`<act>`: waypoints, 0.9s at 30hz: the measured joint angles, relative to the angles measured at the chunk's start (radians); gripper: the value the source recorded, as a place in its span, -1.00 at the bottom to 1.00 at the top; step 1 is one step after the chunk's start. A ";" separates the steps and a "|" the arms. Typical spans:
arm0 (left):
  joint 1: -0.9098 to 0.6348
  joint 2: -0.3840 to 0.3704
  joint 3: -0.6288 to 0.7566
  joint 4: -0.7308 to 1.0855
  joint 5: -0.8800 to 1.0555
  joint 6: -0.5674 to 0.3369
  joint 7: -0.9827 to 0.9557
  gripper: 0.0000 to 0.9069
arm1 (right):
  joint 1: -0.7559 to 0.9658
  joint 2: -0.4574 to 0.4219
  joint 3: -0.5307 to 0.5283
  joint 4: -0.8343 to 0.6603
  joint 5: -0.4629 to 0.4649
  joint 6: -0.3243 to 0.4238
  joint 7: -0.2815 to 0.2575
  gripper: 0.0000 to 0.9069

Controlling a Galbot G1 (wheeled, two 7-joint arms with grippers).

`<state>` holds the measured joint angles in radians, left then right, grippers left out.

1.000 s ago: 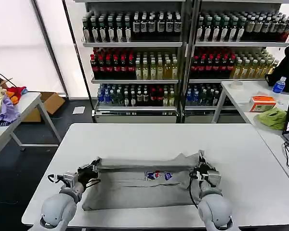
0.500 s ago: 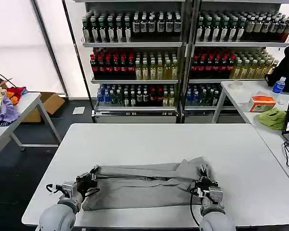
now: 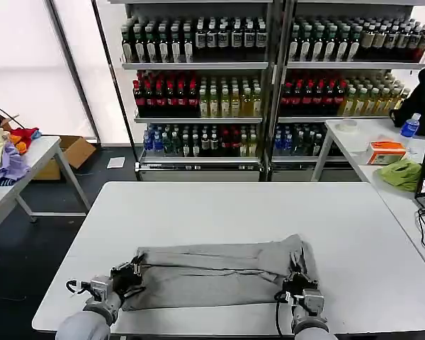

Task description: Fold and organize the clothes.

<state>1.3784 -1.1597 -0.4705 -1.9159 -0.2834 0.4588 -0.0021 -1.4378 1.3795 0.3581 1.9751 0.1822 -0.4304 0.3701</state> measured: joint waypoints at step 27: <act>0.050 -0.041 -0.054 -0.100 0.056 0.058 -0.034 1.00 | -0.037 -0.052 0.058 0.076 0.012 -0.043 0.013 1.00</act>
<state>1.4281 -1.2003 -0.5246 -2.0157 -0.2270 0.5171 -0.0359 -1.4750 1.3275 0.4160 2.0515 0.1944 -0.4733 0.3833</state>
